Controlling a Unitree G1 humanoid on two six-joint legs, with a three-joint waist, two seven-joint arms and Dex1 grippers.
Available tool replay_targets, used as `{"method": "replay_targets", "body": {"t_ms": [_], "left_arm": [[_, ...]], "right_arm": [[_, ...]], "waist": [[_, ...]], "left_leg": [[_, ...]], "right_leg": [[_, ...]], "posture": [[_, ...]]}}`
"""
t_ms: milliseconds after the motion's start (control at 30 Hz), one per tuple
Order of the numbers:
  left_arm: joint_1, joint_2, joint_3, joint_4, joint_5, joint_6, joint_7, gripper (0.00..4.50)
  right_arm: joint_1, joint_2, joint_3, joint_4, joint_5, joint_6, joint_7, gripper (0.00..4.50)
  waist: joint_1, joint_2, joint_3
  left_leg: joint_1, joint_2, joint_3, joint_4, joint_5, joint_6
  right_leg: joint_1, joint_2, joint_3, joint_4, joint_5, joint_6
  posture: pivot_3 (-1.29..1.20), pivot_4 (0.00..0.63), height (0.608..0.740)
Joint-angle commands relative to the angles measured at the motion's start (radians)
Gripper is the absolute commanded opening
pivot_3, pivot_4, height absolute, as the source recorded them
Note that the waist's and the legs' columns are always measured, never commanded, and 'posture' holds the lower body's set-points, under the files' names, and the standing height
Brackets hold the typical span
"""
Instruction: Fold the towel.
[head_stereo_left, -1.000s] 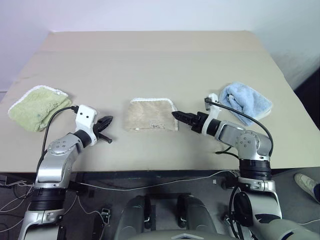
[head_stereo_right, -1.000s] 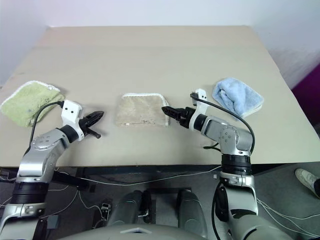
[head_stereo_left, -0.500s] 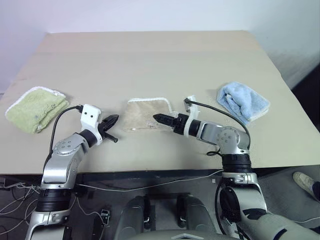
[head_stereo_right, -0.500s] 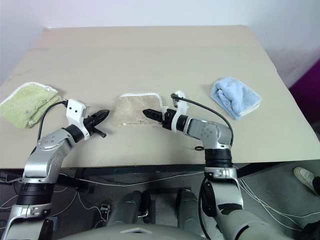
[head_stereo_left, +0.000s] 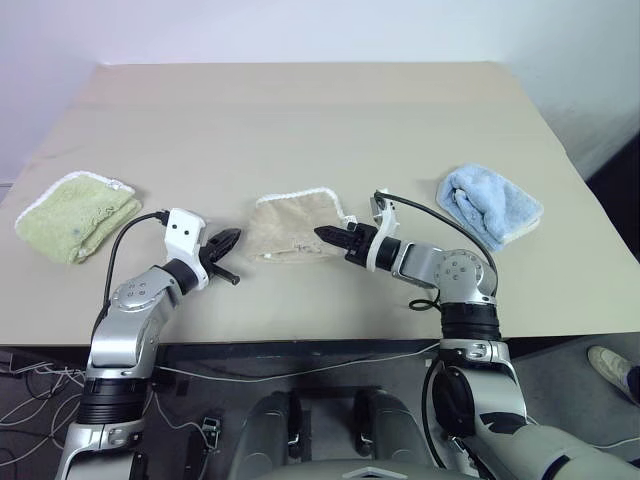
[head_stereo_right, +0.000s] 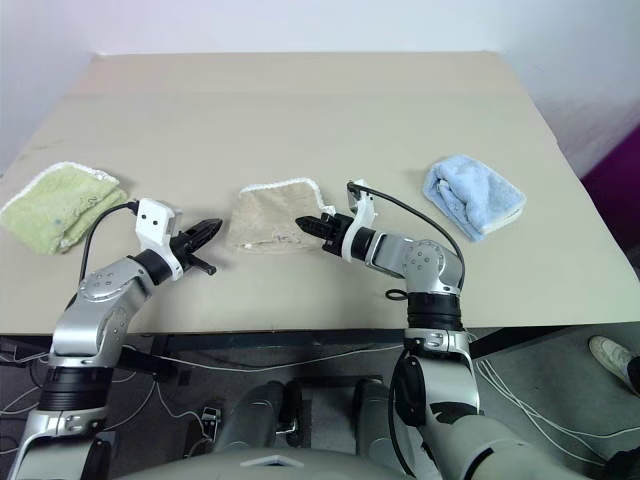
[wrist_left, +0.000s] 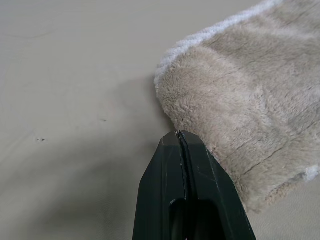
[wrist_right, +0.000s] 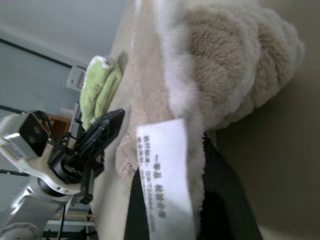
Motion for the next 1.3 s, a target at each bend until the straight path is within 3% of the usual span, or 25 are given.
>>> {"method": "replay_targets", "body": {"t_ms": [33, 300, 567, 767, 1067, 1300], "left_arm": [[-0.023, -0.003, -0.018, -0.028, 0.003, -0.013, -0.012, 0.00], [-0.068, -0.050, -0.082, 0.006, 0.015, -0.020, -0.030, 0.00], [-0.111, -0.106, -0.147, 0.039, 0.025, -0.029, -0.051, 0.00], [-0.123, -0.145, -0.174, 0.047, 0.036, -0.036, -0.051, 0.00], [-0.131, -0.177, -0.192, 0.047, 0.039, -0.038, -0.051, 0.00], [-0.143, -0.189, -0.192, 0.075, 0.043, -0.048, -0.057, 0.00]], "right_arm": [[-0.004, -0.001, -0.061, -0.094, 0.063, -0.024, -0.028, 0.03], [-0.087, -0.183, -0.305, -0.159, 0.129, -0.192, -0.164, 0.03], [-0.099, -0.352, -0.506, -0.032, 0.137, -0.265, -0.389, 0.03], [0.037, -0.362, -0.470, 0.022, 0.083, -0.201, -0.489, 0.03], [0.078, -0.363, -0.443, 0.007, 0.057, -0.249, -0.521, 0.03], [0.102, -0.354, -0.470, -0.085, 0.109, -0.270, -0.505, 2.26]], "waist": [[0.001, 0.000, 0.000], [0.005, 0.000, 0.000], [0.002, 0.000, 0.000], [0.003, 0.000, 0.000], [0.003, 0.000, 0.000], [0.004, 0.000, 0.000]], "left_leg": [[0.000, 0.000, 0.000, 0.000, 0.000, 0.001], [0.000, -0.001, 0.000, 0.001, 0.000, 0.001], [0.000, 0.000, 0.001, 0.001, 0.000, 0.001], [0.000, 0.000, 0.002, 0.001, 0.000, 0.002], [0.001, 0.000, 0.002, 0.002, 0.000, 0.002], [0.001, 0.000, 0.001, 0.002, -0.001, 0.003]], "right_leg": [[0.000, 0.000, 0.000, 0.000, 0.000, 0.000], [0.000, -0.001, 0.000, 0.000, 0.000, 0.000], [0.000, 0.000, 0.000, 0.001, 0.000, 0.000], [0.000, 0.000, 0.001, 0.001, 0.000, 0.000], [0.001, 0.000, 0.002, 0.002, 0.000, 0.001], [0.001, 0.000, 0.002, 0.002, 0.000, 0.001]], "posture": [[0.00, 0.150, 0.740], [0.00, 0.150, 0.740], [0.00, 0.150, 0.740], [0.00, 0.150, 0.740], [0.00, 0.150, 0.740], [0.00, 0.150, 0.740]]}}
